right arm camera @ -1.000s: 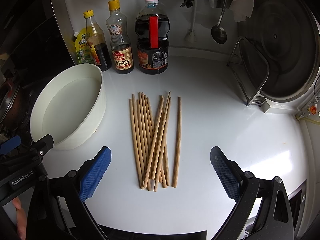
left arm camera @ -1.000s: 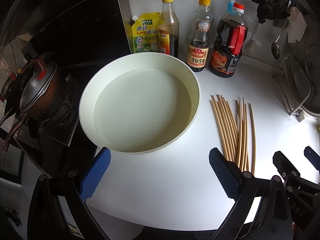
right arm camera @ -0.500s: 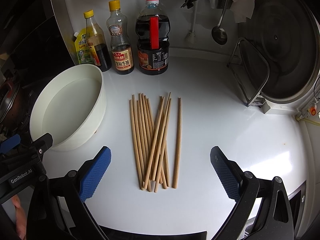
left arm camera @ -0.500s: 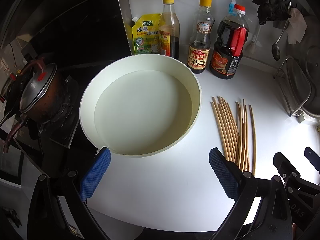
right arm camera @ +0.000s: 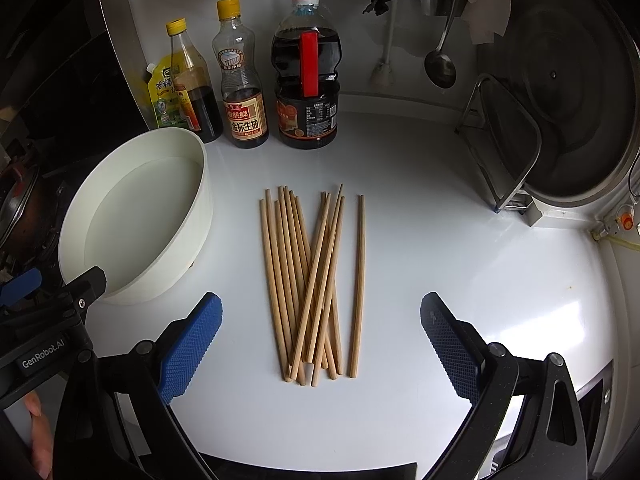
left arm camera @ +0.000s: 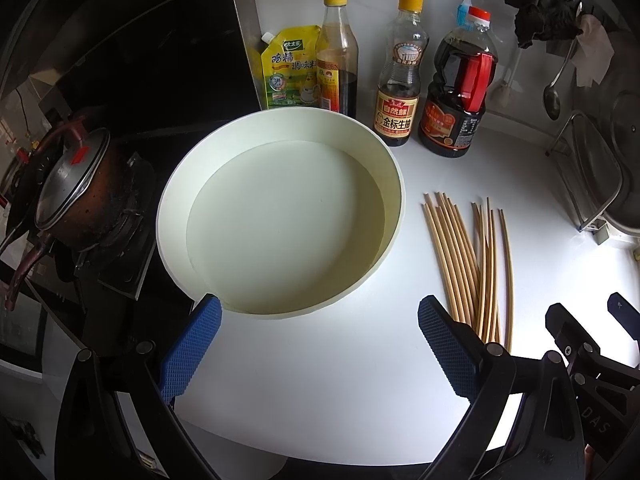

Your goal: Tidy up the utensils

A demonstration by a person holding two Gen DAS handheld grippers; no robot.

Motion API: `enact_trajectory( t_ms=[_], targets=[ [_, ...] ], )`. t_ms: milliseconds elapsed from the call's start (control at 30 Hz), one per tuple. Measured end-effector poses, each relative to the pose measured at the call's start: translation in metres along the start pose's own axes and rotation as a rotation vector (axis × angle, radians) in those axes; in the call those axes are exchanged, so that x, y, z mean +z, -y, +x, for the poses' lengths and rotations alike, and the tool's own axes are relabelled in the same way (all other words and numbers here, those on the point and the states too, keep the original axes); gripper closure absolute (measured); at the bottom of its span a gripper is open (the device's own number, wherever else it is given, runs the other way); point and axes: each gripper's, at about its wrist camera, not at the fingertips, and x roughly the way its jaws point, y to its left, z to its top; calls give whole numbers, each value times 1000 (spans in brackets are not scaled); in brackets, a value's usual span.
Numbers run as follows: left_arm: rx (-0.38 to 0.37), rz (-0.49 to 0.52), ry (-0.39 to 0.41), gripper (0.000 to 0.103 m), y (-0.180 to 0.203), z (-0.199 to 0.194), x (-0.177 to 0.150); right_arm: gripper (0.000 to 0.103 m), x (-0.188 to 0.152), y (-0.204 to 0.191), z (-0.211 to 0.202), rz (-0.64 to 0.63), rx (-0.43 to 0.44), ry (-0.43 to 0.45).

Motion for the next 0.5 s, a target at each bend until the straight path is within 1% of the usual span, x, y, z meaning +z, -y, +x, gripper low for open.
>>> enact_trajectory(
  t_ms=[167, 233, 333, 433, 500],
  targets=[
    [-21, 28, 3, 6, 3, 6, 2, 8, -4, -2, 6, 16, -3, -10],
    [-27, 59, 12, 6, 7, 10, 1, 8, -9, 3, 9, 44, 7, -15],
    [-42, 120, 33, 6, 17, 14, -1, 8, -18, 14, 13, 93, -6, -16],
    [-91, 163, 43, 6, 28, 19, -7, 8, -30, 30, 17, 138, -36, -19],
    [-118, 177, 29, 6, 38, 24, -10, 8, -38, 42, 20, 152, -46, -27]
  ],
)
